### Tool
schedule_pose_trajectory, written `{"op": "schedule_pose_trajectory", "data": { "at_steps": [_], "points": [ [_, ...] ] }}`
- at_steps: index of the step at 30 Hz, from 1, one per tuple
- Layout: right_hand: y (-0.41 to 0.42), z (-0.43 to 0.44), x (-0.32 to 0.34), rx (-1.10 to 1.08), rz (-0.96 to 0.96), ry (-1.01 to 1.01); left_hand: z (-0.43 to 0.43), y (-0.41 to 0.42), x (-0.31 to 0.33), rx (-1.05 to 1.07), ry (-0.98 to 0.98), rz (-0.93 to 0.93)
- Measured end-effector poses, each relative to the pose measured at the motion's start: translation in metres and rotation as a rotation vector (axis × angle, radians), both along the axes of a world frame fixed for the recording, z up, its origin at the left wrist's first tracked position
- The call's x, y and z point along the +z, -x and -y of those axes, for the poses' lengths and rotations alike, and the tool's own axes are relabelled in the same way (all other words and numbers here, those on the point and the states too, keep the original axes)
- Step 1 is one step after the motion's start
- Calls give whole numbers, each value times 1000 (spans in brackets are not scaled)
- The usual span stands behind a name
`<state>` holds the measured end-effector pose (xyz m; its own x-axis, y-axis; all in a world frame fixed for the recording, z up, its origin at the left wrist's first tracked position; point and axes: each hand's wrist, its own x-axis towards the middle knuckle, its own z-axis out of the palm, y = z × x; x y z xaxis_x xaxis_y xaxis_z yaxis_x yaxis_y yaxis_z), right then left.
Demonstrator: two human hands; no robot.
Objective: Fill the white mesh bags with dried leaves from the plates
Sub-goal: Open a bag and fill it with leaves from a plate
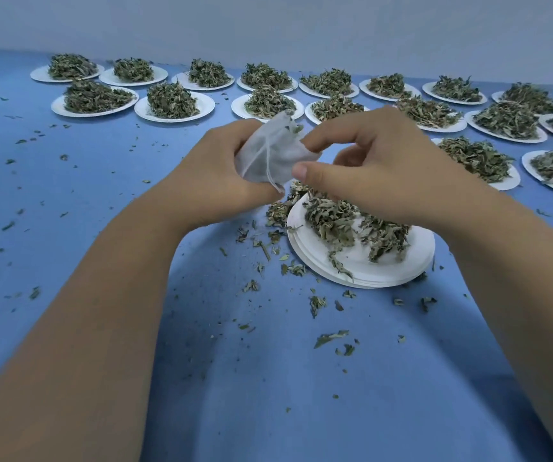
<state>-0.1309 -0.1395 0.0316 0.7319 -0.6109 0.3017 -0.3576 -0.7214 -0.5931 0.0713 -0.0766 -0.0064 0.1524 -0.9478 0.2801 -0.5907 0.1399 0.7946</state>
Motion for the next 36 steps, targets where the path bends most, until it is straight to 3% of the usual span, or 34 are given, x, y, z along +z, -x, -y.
{"op": "schedule_pose_trajectory", "data": {
  "at_steps": [3,6,12,17,18,19,22,25,30,36],
  "points": [
    [-3,2,1,-72,-9,125,-1,3,-1,-11,22,47],
    [-6,1,3,-100,116,51,-1,0,-1,26,42,33],
    [-16,-2,3,69,-96,36,1,5,-2,15,64,54],
    [-18,12,14,-42,262,-15,-3,-11,3,123,119,88],
    [-22,19,14,-81,197,5,-3,-16,3,168,132,107],
    [-28,26,13,-101,14,56,-3,-20,2,227,144,151],
    [-53,35,5,-61,-732,136,-1,-26,-2,322,174,306],
    [-75,39,-4,8,-1047,108,1,-23,-6,269,138,390],
    [-80,43,-7,52,-976,238,2,-27,-9,256,130,410],
    [-85,46,-11,72,-751,207,2,-29,-7,275,144,404]
  ]
}}
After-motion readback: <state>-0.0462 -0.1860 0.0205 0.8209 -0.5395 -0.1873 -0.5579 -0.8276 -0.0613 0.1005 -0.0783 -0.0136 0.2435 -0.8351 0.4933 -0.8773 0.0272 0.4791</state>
